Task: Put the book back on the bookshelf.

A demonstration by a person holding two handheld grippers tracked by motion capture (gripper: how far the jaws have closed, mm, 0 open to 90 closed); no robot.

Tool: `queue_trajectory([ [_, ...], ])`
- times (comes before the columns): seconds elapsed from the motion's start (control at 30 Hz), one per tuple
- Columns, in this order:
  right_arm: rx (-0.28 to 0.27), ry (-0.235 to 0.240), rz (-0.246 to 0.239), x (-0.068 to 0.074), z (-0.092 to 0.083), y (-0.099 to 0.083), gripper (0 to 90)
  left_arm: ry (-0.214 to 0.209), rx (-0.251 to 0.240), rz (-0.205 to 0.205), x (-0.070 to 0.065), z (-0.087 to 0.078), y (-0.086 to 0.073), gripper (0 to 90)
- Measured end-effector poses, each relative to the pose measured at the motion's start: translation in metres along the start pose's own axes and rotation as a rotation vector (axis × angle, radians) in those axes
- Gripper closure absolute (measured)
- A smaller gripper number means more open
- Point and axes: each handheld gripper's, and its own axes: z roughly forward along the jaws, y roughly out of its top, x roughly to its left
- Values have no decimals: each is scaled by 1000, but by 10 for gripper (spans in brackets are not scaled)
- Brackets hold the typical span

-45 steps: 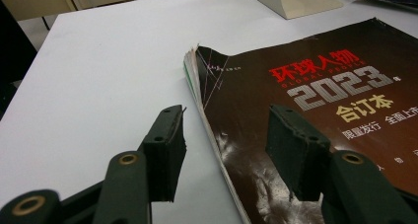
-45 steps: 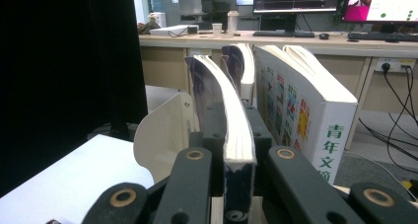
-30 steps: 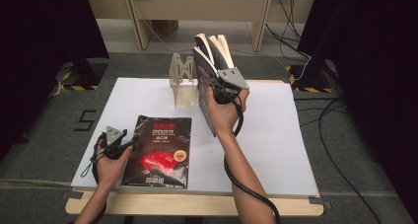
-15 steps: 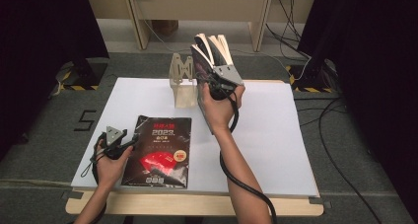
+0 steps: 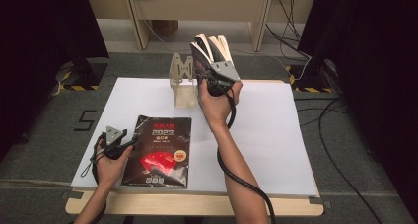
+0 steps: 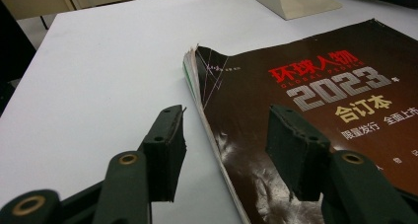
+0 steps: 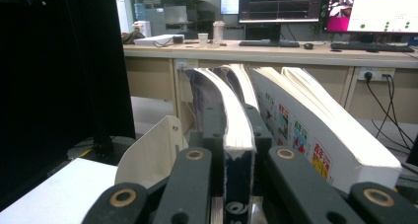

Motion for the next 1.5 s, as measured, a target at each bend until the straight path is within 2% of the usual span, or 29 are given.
queue_trajectory([
  [0.77,-3,-29,-30,10,20,1,848,-6,-2,-14,1,0,0,483],
  [1.5,-6,-43,-32,14,38,-2,847,-8,-1,-22,2,0,0,483],
])
